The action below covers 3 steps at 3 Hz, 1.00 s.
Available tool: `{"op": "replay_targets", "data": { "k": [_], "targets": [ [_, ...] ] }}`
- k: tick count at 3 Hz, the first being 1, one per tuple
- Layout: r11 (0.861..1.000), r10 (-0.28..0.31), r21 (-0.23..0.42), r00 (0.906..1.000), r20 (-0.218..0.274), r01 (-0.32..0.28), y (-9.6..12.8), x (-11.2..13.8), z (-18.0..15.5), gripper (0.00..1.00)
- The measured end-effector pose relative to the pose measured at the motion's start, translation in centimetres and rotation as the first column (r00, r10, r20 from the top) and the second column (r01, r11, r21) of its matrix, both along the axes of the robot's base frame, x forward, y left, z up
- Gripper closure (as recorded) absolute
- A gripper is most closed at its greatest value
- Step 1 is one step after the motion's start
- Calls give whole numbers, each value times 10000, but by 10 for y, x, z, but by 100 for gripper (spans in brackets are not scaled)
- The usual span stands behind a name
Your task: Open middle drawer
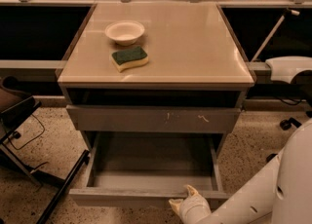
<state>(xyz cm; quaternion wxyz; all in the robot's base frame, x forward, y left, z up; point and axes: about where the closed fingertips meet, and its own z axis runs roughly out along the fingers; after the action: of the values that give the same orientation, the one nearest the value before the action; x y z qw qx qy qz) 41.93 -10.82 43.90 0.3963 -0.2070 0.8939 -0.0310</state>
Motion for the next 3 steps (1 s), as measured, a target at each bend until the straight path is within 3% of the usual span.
{"op": "replay_targets", "data": {
  "k": [2, 3],
  "targets": [
    [9968, -783, -113, 9965, 306, 786, 1, -48, 2, 100],
    [9970, -772, 129, 9945, 710, 765, 17, -47, 14, 81]
  ]
}}
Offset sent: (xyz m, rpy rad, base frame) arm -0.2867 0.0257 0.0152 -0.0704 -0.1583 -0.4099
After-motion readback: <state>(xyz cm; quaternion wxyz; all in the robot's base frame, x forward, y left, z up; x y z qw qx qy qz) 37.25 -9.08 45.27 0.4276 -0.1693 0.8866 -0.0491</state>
